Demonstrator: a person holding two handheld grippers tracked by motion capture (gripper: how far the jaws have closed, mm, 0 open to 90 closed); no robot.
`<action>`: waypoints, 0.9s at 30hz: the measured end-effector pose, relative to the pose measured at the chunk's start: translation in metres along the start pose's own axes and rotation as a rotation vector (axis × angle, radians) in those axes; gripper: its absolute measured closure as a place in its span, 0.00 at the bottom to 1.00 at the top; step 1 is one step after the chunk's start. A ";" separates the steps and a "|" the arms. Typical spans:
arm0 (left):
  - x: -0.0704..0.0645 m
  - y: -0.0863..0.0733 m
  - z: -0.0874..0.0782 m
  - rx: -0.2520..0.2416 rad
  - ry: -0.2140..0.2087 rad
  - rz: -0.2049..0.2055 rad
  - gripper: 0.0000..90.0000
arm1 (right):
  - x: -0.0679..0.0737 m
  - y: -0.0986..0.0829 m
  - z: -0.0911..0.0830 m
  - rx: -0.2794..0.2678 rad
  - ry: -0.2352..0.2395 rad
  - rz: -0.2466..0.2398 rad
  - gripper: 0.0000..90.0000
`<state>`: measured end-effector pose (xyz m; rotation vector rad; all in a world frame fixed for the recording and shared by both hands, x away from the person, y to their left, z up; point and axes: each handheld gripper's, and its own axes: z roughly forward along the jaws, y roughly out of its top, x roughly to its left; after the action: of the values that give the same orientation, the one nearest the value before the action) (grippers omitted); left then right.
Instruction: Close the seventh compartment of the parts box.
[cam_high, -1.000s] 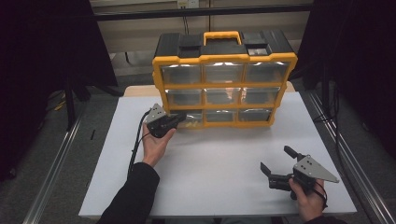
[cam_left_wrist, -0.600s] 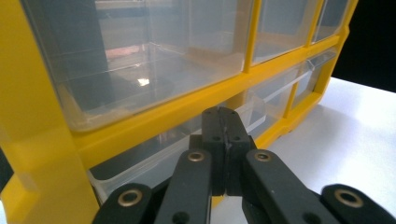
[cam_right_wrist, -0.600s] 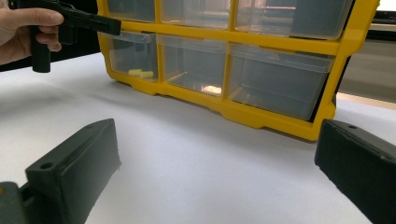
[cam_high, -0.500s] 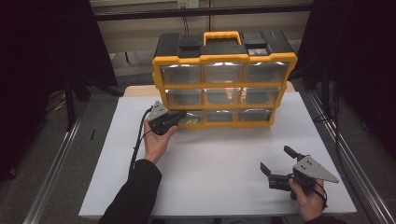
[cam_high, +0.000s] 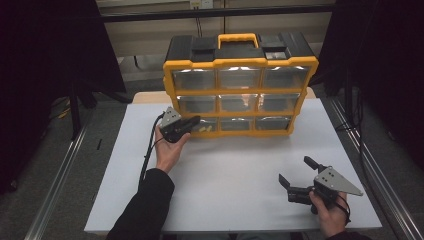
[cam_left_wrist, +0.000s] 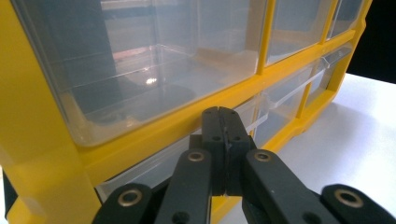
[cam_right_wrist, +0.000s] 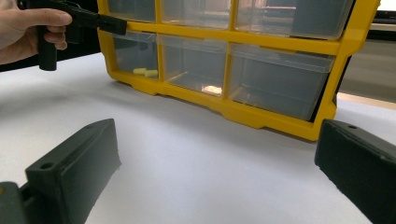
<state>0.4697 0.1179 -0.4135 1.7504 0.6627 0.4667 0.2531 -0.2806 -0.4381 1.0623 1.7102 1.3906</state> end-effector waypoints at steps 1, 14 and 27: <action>0.000 0.000 0.000 -0.001 0.000 0.006 1.00 | 0.000 0.000 0.000 0.000 0.000 0.000 0.00; 0.000 -0.002 0.003 -0.018 0.013 0.054 1.00 | 0.000 0.000 0.000 -0.001 0.002 0.000 0.00; -0.001 -0.004 0.002 -0.027 0.007 0.031 0.97 | 0.000 0.000 0.000 -0.001 0.002 -0.002 0.00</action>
<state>0.4698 0.1167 -0.4179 1.7368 0.6318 0.5013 0.2532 -0.2809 -0.4382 1.0589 1.7108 1.3916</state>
